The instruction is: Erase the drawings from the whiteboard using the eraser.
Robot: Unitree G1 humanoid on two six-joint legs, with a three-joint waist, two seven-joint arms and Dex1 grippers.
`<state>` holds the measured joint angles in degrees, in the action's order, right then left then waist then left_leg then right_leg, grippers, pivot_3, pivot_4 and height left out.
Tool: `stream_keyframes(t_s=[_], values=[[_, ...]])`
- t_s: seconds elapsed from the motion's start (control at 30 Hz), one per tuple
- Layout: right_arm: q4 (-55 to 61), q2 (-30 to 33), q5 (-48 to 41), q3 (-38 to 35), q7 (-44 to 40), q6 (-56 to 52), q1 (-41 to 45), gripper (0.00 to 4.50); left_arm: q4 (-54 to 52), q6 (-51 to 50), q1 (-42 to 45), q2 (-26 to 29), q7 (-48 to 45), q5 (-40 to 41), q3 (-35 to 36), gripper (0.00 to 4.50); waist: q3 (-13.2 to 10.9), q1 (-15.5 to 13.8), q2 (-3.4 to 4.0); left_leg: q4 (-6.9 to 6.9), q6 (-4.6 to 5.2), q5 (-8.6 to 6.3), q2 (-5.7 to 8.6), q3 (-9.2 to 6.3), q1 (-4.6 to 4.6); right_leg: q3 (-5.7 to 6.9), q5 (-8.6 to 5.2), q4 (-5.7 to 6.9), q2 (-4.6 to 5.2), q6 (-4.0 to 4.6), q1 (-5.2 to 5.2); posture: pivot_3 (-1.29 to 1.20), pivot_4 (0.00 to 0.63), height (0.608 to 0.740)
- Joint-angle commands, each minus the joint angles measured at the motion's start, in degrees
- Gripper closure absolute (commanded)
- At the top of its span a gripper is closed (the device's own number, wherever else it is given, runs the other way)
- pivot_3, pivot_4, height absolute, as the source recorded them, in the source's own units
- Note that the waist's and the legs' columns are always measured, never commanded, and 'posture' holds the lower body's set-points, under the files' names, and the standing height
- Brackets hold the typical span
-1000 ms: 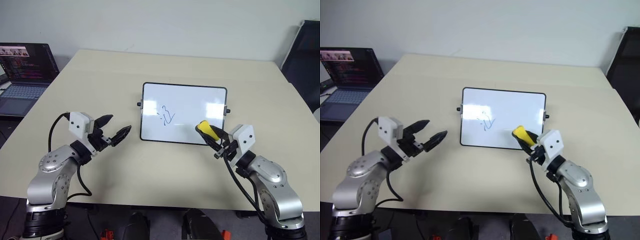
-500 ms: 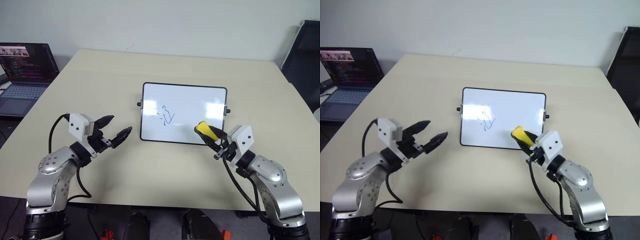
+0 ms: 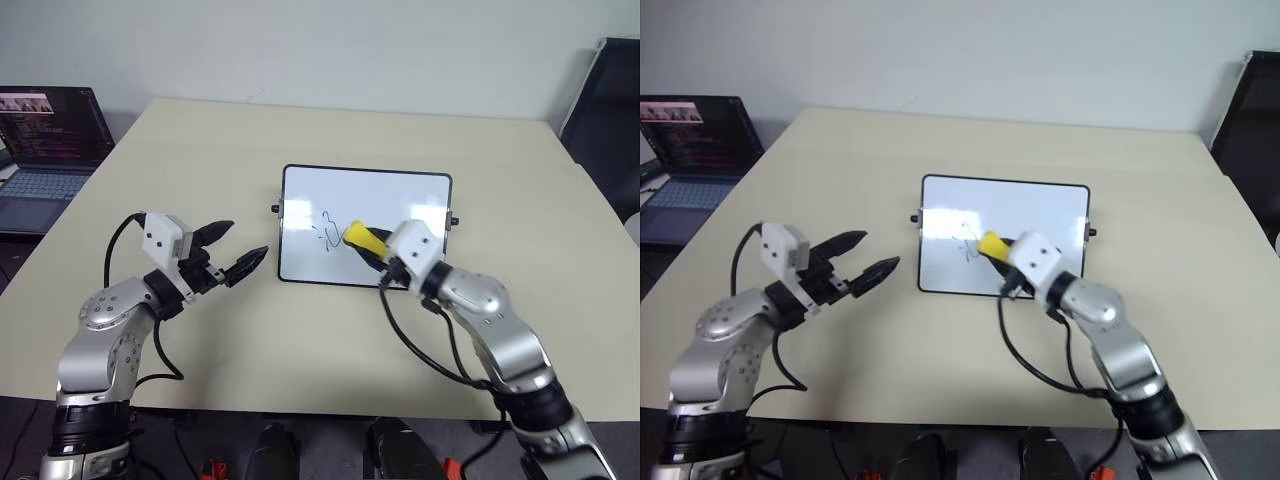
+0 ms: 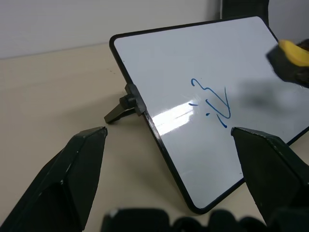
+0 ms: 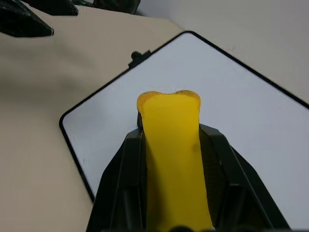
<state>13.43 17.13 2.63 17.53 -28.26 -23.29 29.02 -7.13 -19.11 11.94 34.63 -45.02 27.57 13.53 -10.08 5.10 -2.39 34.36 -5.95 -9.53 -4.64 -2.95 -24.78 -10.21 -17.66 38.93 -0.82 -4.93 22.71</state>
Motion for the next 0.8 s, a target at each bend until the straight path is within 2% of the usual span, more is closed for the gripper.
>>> stream_keyframes(t_s=[0.03, 0.23, 0.37, 0.53, 0.73, 0.8], values=[[-9.93, -1.91, 5.77, 2.81, 2.3, 2.11, 9.79, 3.36, -1.31, 1.35, 0.79, 0.3, -1.07, -0.26, -0.82, 0.0, 0.0, -0.02, 0.01, -0.02, 0.0, 0.0, 0.0, 0.0, 0.0, 0.0, 0.02, 0.01, 0.0, -0.02, 0.03, 0.0, 0.15, 0.74], [-22.78, -4.0, 9.25, 5.23, 1.42, 2.51, 18.28, 3.36, -3.96, 0.65, 0.29, 0.22, -0.41, -0.32, -1.76, 0.0, 0.0, -0.41, 0.0, -0.41, 0.0, 0.0, -0.01, -0.05, -0.07, 0.15, 0.14, 0.03, 0.0, 0.16, 0.19, 0.0, 0.15, 0.74], [-23.61, -3.29, 9.64, 7.06, -2.71, 1.72, 18.2, 3.36, -6.01, -0.84, 0.25, 0.16, 0.56, 0.07, -1.87, 0.0, 0.0, -0.32, 0.01, -0.47, -0.01, -0.01, -0.02, -0.06, -0.24, 0.18, 0.14, 0.09, 0.0, 0.19, 0.41, 0.0, 0.15, 0.74], [-20.7, 1.5, 12.95, 13.93, -12.0, 2.96, 15.76, 3.36, -8.72, -3.87, 0.95, 0.12, 2.03, 0.77, -1.99, 0.0, 0.0, -0.24, 0.02, -0.43, -0.01, 0.0, -0.02, -0.08, -0.19, 0.19, 0.11, 0.1, -0.01, 0.14, 0.35, 0.0, 0.15, 0.74], [-25.24, -1.51, 17.29, 10.45, -0.91, 8.24, 20.22, 3.36, -8.27, -4.84, 1.62, 0.29, 1.37, 0.83, -2.44, 0.0, 0.0, -0.12, 0.02, -0.36, -0.12, 0.34, -0.01, -0.07, -0.11, 0.15, 0.18, 0.13, -0.02, 0.06, 0.35, 0.0, 0.15, 0.74], [-26.1, -2.39, 17.51, 10.18, 0.02, 9.09, 20.83, 3.36, -7.97, -4.84, 1.71, 0.35, 1.03, 0.84, -2.61, 0.0, 0.0, -0.16, 0.01, -0.36, -0.13, 0.46, 0.01, -0.07, -0.11, 0.14, 0.22, 0.12, -0.01, 0.14, 0.36, 0.0, 0.15, 0.74]])
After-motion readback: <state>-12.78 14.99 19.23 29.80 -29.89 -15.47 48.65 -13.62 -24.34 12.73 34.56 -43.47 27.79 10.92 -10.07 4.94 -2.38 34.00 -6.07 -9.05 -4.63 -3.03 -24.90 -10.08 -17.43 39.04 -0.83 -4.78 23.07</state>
